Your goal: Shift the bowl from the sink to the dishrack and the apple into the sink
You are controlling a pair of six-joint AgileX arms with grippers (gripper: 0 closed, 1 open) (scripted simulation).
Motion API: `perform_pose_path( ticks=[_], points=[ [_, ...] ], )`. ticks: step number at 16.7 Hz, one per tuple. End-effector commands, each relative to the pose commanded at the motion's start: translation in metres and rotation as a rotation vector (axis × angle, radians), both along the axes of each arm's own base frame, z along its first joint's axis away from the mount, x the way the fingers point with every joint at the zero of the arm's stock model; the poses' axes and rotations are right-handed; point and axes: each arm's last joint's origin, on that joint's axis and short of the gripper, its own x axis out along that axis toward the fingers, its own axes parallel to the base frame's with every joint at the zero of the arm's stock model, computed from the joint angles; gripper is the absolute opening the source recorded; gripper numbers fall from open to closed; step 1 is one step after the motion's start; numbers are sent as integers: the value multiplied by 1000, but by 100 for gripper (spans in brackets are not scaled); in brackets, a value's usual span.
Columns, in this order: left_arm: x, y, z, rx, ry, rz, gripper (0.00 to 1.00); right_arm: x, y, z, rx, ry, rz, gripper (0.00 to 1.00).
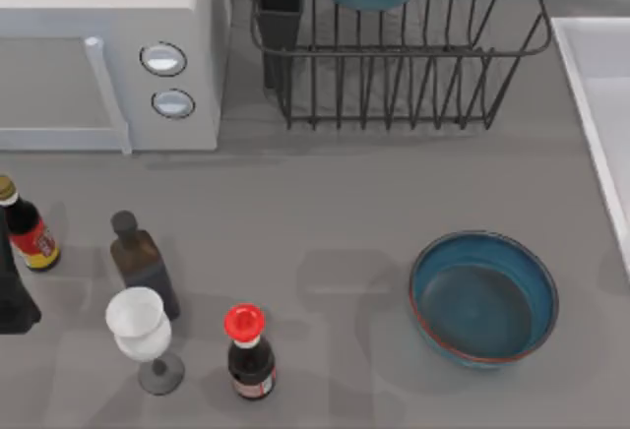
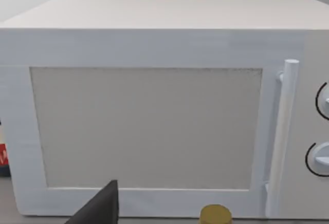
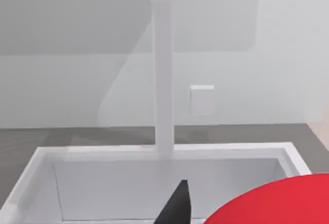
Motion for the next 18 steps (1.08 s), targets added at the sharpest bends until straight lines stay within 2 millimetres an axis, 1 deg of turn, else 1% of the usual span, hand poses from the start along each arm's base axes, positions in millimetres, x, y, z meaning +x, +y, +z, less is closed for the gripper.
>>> perform_pose_path(
  ticks=[3,6,7,11,18],
  points=[
    [0,0,0,0,0,0,100,-4,4,-27,-14,-24,8,0],
    [0,0,0,0,0,0,100,-8,10,-46,-20,-21,18,0],
    [0,0,0,0,0,0,100,-10,11,-49,-18,-15,15,0],
    [0,0,0,0,0,0,100,-11,11,-49,-17,-13,14,0],
    [0,0,0,0,0,0,100,-11,11,-49,-17,-13,14,53]
  ],
)
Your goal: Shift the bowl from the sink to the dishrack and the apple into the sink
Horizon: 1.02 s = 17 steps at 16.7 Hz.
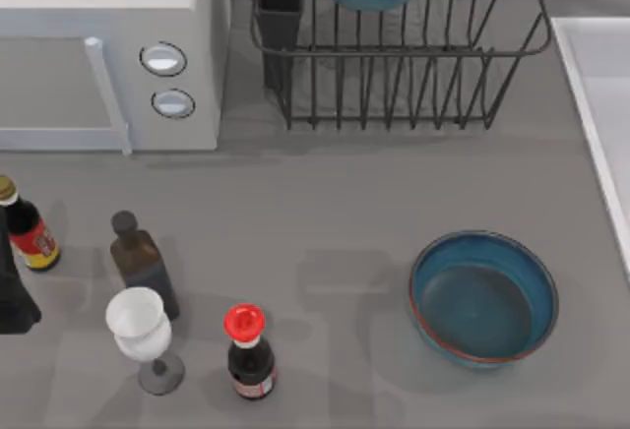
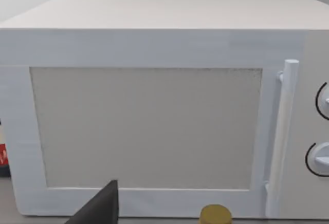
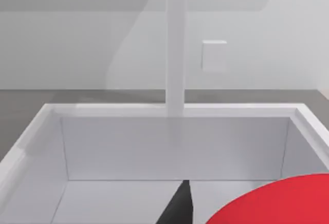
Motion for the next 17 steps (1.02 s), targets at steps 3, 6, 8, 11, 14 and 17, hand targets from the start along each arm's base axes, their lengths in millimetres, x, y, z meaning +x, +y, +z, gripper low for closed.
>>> perform_pose_path(
  ticks=[3,6,8,11,14,17],
  points=[
    [0,0,0,0,0,0,100,0,0,0,0,0,0,75],
    [0,0,0,0,0,0,100,0,0,0,0,0,0,98],
    [0,0,0,0,0,0,100,0,0,0,0,0,0,100],
    [0,0,0,0,0,0,100,0,0,0,0,0,0,100],
    [0,0,0,0,0,0,100,0,0,0,0,0,0,100],
    [0,0,0,0,0,0,100,0,1,2,-1,-2,0,100]
  ],
)
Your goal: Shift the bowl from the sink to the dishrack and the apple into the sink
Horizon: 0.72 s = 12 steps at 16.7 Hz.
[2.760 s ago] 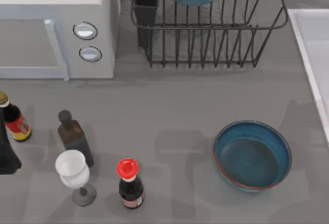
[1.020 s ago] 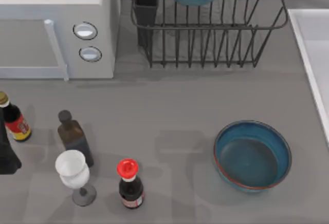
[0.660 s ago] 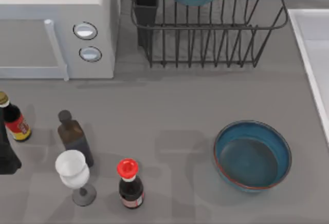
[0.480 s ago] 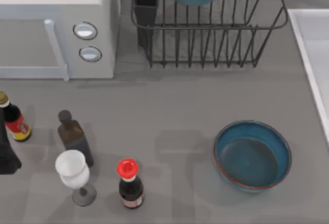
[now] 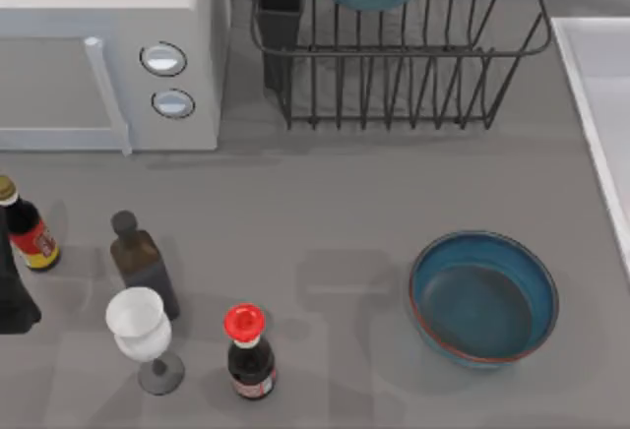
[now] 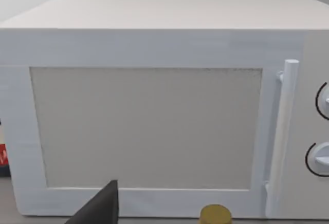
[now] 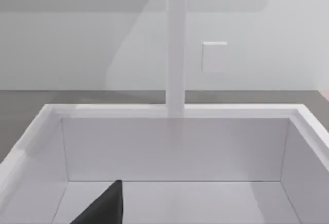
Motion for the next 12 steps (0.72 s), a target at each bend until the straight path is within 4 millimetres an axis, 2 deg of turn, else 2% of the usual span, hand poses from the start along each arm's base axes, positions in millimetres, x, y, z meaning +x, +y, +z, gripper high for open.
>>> perform_pose_path(
  ticks=[3,7,9,12],
  points=[
    [0,0,0,0,0,0,100,1,7,15,-1,1,0,100],
    [0,0,0,0,0,0,100,-4,27,56,-1,8,0,100],
    [0,0,0,0,0,0,100,-13,42,82,-5,1,-1,100],
    [0,0,0,0,0,0,100,-40,69,119,-16,-27,0,100]
  ],
)
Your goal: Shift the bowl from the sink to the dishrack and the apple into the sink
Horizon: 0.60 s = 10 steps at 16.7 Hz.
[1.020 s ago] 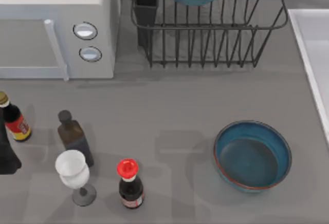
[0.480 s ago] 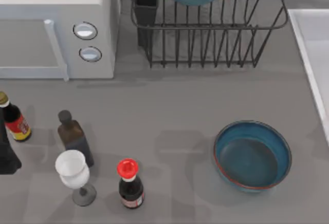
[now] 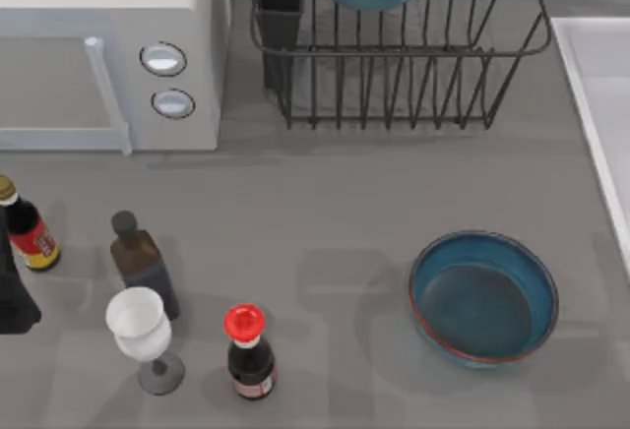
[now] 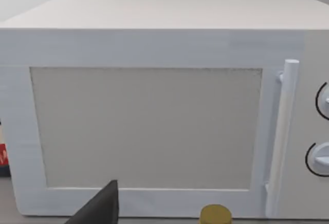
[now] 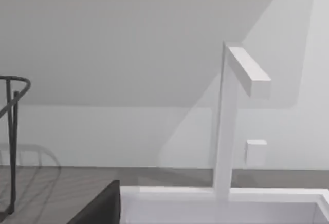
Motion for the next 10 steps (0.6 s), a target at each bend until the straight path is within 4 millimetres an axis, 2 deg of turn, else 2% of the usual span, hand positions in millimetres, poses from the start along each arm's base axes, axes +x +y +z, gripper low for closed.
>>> perform_pose_path(
  ticks=[3,5,8,10],
  points=[
    [0,0,0,0,0,0,100,-38,26,23,-6,-34,0,100],
    [0,0,0,0,0,0,100,-63,39,26,-4,-47,1,100],
    [0,0,0,0,0,0,100,-94,53,17,4,-45,4,100],
    [0,0,0,0,0,0,100,-108,59,6,10,-28,6,100]
  ],
)
